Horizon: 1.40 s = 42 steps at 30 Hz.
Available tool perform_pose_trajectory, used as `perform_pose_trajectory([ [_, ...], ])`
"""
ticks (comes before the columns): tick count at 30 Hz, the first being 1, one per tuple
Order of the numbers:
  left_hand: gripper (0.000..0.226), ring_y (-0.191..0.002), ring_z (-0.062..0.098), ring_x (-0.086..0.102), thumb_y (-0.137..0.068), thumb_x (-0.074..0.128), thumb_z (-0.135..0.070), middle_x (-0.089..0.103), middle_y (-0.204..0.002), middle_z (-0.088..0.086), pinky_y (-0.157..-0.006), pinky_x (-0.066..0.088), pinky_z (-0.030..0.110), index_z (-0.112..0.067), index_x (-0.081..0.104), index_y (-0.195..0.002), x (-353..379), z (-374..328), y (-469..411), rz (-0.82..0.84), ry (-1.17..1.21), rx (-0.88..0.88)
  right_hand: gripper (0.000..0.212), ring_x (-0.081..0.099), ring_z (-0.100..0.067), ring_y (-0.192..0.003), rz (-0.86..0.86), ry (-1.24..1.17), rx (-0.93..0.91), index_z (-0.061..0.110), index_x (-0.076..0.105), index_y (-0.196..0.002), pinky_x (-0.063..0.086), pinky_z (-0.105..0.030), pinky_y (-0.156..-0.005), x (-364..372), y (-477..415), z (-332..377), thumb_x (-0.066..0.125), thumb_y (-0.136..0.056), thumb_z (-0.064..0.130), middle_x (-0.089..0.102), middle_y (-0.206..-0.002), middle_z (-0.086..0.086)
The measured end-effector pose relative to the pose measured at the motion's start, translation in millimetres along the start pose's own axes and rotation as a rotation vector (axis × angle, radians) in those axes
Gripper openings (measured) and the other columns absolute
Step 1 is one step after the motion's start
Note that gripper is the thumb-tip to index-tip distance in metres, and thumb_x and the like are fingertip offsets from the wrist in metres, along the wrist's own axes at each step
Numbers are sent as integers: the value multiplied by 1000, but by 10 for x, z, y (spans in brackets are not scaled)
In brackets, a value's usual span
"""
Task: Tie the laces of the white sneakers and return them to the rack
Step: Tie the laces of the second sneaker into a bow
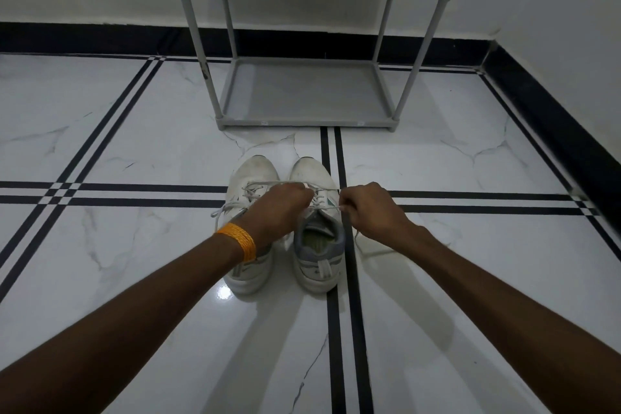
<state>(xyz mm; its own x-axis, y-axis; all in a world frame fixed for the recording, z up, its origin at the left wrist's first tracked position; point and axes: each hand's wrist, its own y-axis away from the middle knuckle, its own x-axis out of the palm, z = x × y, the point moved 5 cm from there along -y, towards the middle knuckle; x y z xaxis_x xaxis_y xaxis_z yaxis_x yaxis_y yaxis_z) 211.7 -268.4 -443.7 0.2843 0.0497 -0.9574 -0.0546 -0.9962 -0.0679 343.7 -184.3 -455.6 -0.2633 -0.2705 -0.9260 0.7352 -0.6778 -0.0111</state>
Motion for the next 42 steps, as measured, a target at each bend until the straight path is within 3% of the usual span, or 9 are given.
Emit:
perform_pose_trajectory([
  [3, 22, -99, 36, 58, -87, 50, 3, 63, -108, 21, -75, 37, 34, 0, 61, -105, 9, -36, 48, 63, -57, 11, 11, 64, -33, -74, 43, 93, -34, 9, 64, -84, 45, -34, -60, 141, 90, -45, 56, -87, 15, 71, -82, -14],
  [5, 26, -101, 35, 58, -88, 49, 3, 63, -111, 21, -76, 36, 33, -1, 59, -111, 39, -28, 75, 82, -80, 3, 9, 63, -34, -77, 56, 143, -47, 10, 62, -85, 39, -32, -58, 175, 119, -40, 56, -86, 16, 70, -84, -14],
  [13, 14, -86, 28, 55, -84, 55, -2, 63, -99, 14, -68, 33, 28, -5, 59, -96, 119, 77, 180, 180, -11, -107, 12, 66, -25, -84, 285, 16, 103, 6, 71, -86, 52, -34, -72, 55, 83, -77, 60, -84, 11, 72, -88, -11],
  [16, 8, -79, 21, 56, -88, 57, -13, 66, -90, 9, -61, 37, 26, -9, 63, -87, 102, 206, 144, 269, 152, -228, 11, 63, -12, -72, 395, -346, 196, 12, 74, -77, 51, -30, -69, -64, 127, -61, 68, -83, 19, 73, -78, -4],
  [22, 31, -88, 13, 61, -96, 52, -25, 70, -84, -9, -82, 43, 29, -5, 69, -79, -154, 142, 45, 40, 984, -441, 23, 65, -24, -112, 205, -1220, 320, 1, 66, -90, 49, -37, -97, -63, 72, 26, 54, -96, 20, 72, -113, -12],
  [26, 26, -96, 24, 70, -98, 52, -26, 75, -98, 10, -82, 54, 31, -10, 69, -86, 25, 96, 116, -145, 1457, -546, 17, 69, -24, -104, 118, -1555, 392, 8, 66, -93, 54, -32, -86, 99, 148, 93, 50, -98, 13, 72, -109, -14],
  [30, 26, -91, 20, 71, -97, 53, -23, 73, -107, 13, -69, 55, 25, -3, 67, -107, 144, 50, 154, -231, 1438, -582, 17, 68, -14, -81, 68, -1507, 432, 3, 67, -104, 53, -23, -69, 189, 146, 103, 53, -96, 8, 72, -98, -9],
  [35, 14, -78, 10, 70, -94, 60, -18, 74, -93, 7, -61, 51, 22, -13, 71, -101, 158, 9, 166, -315, 1296, -507, 23, 65, -5, -63, -3, -1422, 444, -2, 69, -108, 51, -15, -58, 155, 105, 124, 51, -94, -3, 71, -87, -5],
  [42, 20, -66, 3, 68, -91, 63, -8, 73, -90, 11, -53, 50, 16, -2, 70, -108, 165, 24, 163, -358, 1216, -500, 26, 63, -13, -63, -63, -1422, 531, -8, 69, -105, 53, -19, -56, 159, 103, 107, 48, -92, -1, 66, -80, -15],
])
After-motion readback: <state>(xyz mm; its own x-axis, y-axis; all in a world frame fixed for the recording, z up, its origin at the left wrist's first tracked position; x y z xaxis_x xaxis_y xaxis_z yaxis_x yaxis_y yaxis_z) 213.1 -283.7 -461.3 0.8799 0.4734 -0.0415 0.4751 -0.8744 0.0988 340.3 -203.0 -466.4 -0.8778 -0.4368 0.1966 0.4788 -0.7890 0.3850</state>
